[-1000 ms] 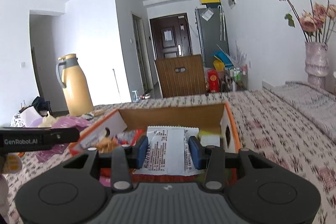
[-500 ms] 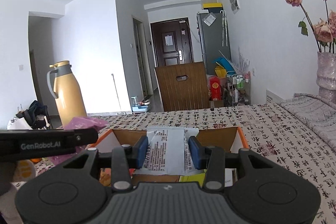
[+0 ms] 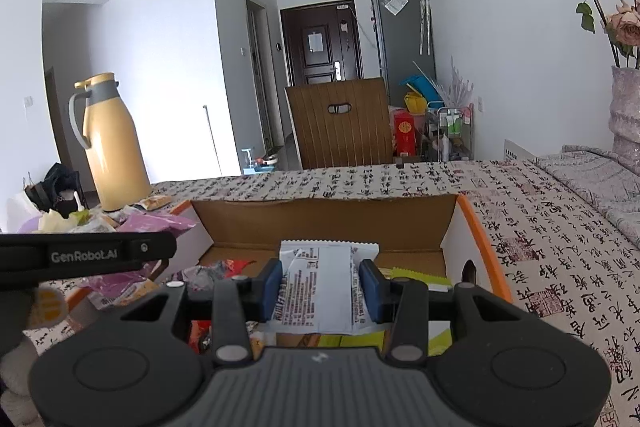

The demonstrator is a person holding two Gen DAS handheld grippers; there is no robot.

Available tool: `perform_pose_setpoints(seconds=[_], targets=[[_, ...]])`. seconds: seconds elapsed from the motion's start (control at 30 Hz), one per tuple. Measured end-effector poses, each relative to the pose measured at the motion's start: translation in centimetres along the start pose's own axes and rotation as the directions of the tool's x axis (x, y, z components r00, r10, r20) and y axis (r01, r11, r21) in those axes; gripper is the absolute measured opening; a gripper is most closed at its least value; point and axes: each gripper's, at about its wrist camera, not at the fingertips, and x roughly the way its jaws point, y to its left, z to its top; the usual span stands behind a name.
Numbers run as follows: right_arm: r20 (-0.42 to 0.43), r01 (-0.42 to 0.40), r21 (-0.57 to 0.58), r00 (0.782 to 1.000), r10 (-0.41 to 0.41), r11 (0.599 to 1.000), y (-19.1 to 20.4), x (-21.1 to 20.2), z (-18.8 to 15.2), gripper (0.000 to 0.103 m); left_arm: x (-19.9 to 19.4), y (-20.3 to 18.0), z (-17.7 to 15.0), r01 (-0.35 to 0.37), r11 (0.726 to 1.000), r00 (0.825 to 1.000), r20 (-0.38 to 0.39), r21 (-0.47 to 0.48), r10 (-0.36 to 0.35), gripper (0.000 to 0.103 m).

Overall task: Organize snacks
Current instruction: 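Carry both packets into the cardboard box and open both tools, then lift both open tools out of the box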

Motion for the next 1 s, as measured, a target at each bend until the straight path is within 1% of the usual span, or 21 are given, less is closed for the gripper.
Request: perform_pose_setpoints(seconds=[0.1, 0.13, 0.17, 0.2, 0.23, 0.27, 0.3, 0.37, 0.53, 0.73, 0.87, 1.0], targets=[[0.000, 0.011, 0.008, 1.000, -0.011, 1.000, -0.1, -0.1, -0.2, 0.045, -0.4, 0.1, -0.1, 0.001, 1.000, 1.000, 0.019, -0.004, 0.000, 0.062], [0.000, 0.010, 0.012, 1.000, -0.010, 1.000, -0.2, -0.1, -0.1, 0.049, -0.6, 0.0, -0.1, -0.003, 1.000, 1.000, 0.030, -0.005, 0.003, 0.064], [0.001, 0.007, 0.016, 1.000, -0.007, 1.000, -0.3, -0.2, -0.1, 0.062, -0.9, 0.0, 0.0, -0.007, 1.000, 0.999, 0.042, -0.005, 0.007, 0.069], [0.003, 0.007, 0.018, 1.000, -0.007, 1.000, -0.4, -0.2, -0.2, 0.078, -1.2, 0.0, -0.1, -0.010, 1.000, 0.998, 0.056, -0.006, 0.010, 0.080], [0.007, 0.009, 0.018, 1.000, -0.009, 1.000, -0.4, -0.4, -0.2, 0.085, -1.5, 0.0, -0.1, -0.017, 1.000, 0.997, 0.074, -0.007, 0.018, 0.087], [0.015, 0.010, 0.018, 1.000, -0.010, 1.000, -0.4, -0.5, -0.2, 0.092, -1.7, -0.1, -0.1, -0.025, 1.000, 0.996, 0.088, -0.007, 0.026, 0.090], [0.021, 0.008, 0.019, 1.000, -0.009, 1.000, -0.4, -0.7, -0.2, 0.096, -1.9, 0.0, -0.1, -0.030, 0.999, 0.995, 0.098, -0.012, 0.031, 0.101], [0.027, 0.003, 0.025, 1.000, -0.004, 1.000, -0.5, -0.8, -0.2, 0.103, -2.1, 0.1, 0.0, -0.044, 0.999, 0.992, 0.113, -0.029, 0.047, 0.103], [0.022, 0.003, 0.029, 1.000, -0.004, 1.000, -0.6, -0.9, -0.4, 0.103, -1.7, 0.4, 0.1, -0.051, 0.998, 0.993, 0.101, -0.039, 0.055, 0.103], [0.023, 0.006, 0.025, 1.000, -0.006, 1.000, -0.5, -0.9, -0.3, 0.103, -1.9, 0.3, 0.2, -0.052, 0.998, 0.993, 0.104, -0.035, 0.055, 0.103], [0.031, 0.007, 0.010, 0.999, -0.007, 1.000, -0.1, -1.2, 0.1, 0.103, -2.8, 0.0, 0.5, -0.051, 0.998, 0.990, 0.128, -0.034, 0.055, 0.103], [0.031, 0.014, 0.002, 0.999, -0.014, 1.000, 0.2, -1.5, 0.5, 0.103, -4.3, -0.2, 1.1, -0.035, 0.998, 0.985, 0.169, -0.044, 0.042, 0.103]])
